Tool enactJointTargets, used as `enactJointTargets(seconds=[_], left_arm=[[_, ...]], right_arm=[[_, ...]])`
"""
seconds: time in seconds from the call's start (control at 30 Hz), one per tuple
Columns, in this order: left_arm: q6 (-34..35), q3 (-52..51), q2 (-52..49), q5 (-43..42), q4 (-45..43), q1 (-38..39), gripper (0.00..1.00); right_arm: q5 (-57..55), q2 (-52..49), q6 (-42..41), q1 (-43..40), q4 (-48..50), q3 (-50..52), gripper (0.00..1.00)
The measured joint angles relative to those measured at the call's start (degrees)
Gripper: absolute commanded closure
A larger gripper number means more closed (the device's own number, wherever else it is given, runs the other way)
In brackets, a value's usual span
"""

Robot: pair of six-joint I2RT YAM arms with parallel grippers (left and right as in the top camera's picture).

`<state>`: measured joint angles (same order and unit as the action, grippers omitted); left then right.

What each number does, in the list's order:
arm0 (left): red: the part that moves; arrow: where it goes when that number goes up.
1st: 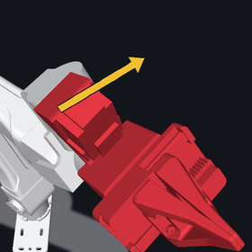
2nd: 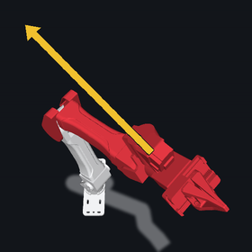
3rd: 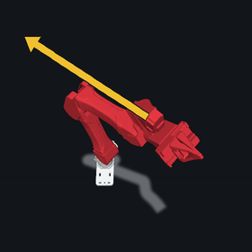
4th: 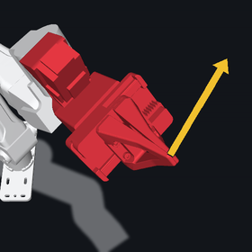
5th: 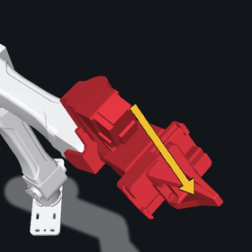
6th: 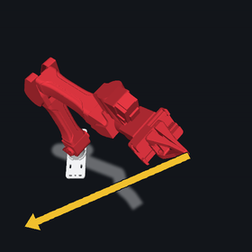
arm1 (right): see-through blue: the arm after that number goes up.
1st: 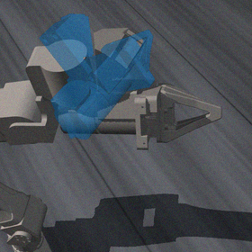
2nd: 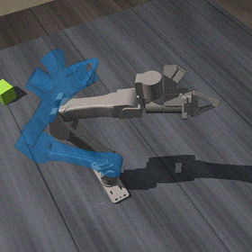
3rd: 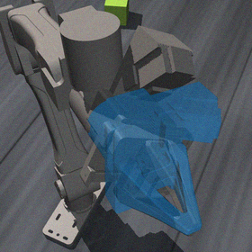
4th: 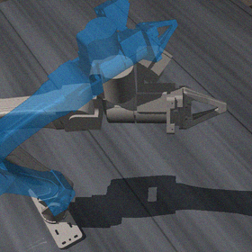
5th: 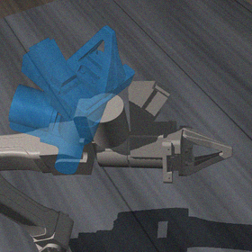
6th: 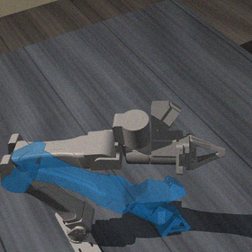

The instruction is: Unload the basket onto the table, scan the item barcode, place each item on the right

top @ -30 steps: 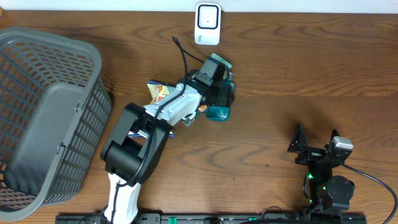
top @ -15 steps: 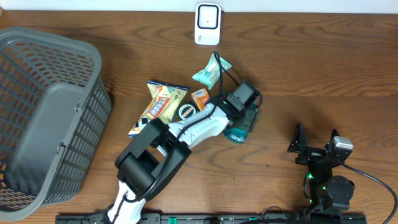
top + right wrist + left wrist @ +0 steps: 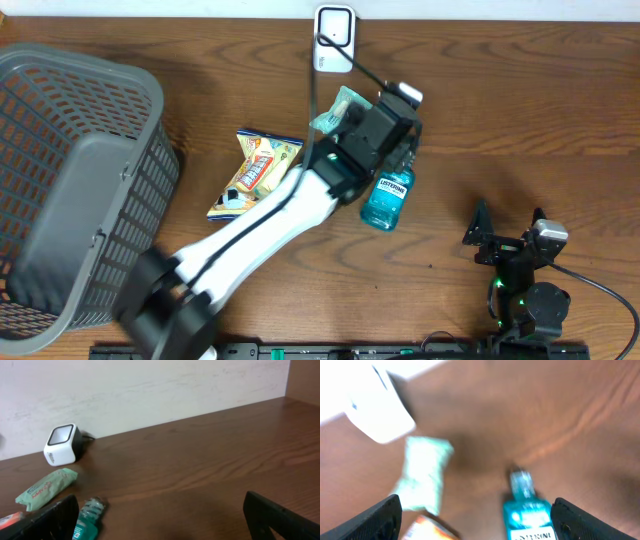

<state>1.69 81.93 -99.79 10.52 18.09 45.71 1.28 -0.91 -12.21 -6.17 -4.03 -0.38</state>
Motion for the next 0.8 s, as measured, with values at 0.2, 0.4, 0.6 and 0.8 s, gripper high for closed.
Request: enactJointTargets(seconds=[0.2,0.4,0.6,0.8], left_arm=[[-12.85,1.84,12.26,10.03,-4.20,-0.02,0.13],[-29.79,2.19,19.85,20.39,-5.09,-0.02,0.07],[-48.85,2.21,20.94,28.15,-6.05,-0.31,0.02],[-57.51,2.16,21.92,30.14,-4.02,-0.63,0.01]], right_arm=[[0.00,0.00,0.00,0.00,0.00,0.00,0.01],[0.00,0.00,0.00,0.00,0.00,0.00,0.01],[0.00,0.00,0.00,0.00,0.00,0.00,0.01],[0.00,0.00,0.00,0.00,0.00,0.00,0.01]])
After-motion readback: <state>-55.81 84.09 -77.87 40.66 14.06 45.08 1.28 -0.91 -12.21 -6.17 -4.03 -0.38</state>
